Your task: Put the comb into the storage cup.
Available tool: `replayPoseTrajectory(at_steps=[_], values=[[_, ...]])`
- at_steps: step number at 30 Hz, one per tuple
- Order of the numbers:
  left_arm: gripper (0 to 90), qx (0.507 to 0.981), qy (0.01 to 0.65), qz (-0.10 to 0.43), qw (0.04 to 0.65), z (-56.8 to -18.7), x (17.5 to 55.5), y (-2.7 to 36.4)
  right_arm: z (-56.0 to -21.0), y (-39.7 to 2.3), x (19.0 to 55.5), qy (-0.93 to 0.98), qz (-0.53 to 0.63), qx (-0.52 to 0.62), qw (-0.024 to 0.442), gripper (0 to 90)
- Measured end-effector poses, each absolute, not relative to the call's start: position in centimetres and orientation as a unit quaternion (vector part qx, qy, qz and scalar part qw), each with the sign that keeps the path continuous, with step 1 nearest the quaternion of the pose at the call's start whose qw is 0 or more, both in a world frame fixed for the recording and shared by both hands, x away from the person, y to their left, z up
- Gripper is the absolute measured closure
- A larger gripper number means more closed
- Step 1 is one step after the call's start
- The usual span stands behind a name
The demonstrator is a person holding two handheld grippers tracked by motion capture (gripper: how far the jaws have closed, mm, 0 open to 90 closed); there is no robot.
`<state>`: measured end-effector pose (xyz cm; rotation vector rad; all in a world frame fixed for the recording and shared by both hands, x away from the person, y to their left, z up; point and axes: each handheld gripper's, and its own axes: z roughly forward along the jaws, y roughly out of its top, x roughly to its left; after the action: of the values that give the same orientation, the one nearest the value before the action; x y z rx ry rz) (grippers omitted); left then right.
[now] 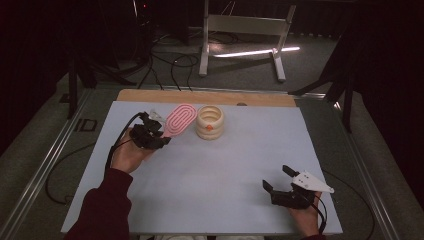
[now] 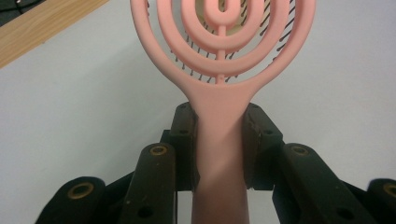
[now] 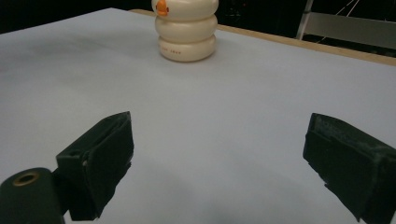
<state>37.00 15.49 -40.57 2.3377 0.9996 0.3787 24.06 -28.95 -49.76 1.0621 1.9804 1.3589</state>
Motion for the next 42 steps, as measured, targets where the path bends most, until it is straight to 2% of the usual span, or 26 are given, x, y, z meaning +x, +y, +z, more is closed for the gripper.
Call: replayPoseTrajectory(at_steps=[20,42], values=[[70.0,0.890,0.336,0.138,0.277,-40.9,35.8,13.2,-48.4,-28.4,25.7,0.724,0.524,0.394,0.212,8.5],[69.9,0.891,0.317,0.138,0.293,-40.7,35.0,11.8,-44.7,-24.0,29.3,0.751,0.519,0.375,0.162,7.7]])
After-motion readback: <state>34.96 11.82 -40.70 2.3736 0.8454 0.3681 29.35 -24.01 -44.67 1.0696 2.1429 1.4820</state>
